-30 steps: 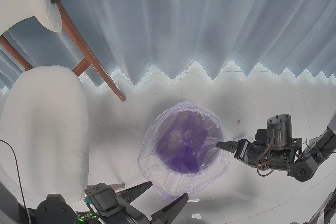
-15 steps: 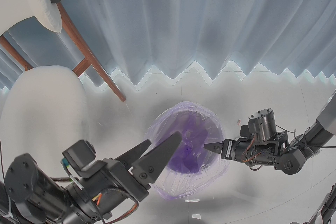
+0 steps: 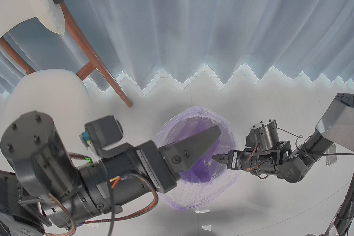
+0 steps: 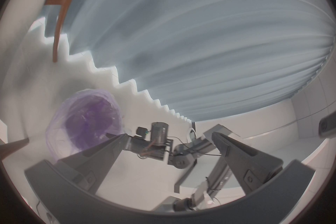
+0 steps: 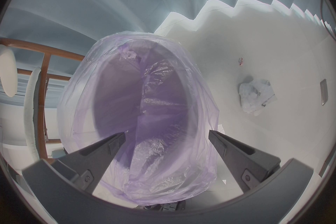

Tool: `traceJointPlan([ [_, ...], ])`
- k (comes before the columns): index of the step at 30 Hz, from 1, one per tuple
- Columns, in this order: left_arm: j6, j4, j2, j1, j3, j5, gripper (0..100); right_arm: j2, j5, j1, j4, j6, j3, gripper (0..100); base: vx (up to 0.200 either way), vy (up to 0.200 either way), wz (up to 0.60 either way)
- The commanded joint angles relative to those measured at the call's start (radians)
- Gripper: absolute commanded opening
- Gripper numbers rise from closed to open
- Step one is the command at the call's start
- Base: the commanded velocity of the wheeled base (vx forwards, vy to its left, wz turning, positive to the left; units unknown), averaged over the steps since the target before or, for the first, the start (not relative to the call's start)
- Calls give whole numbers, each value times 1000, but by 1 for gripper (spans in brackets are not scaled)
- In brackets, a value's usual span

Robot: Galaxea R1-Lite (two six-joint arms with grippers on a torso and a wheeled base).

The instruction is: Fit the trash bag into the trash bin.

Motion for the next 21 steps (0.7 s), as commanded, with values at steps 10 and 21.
traceJointPlan([
  [10,-38,232,-122,24,-10,-356,100,117,-49,0,-6,-35,-85,100,0,0,0],
  [21,474,594,-139,161,23,-353,100,173,-124,6,0,-54,-174,100,0,0,0],
])
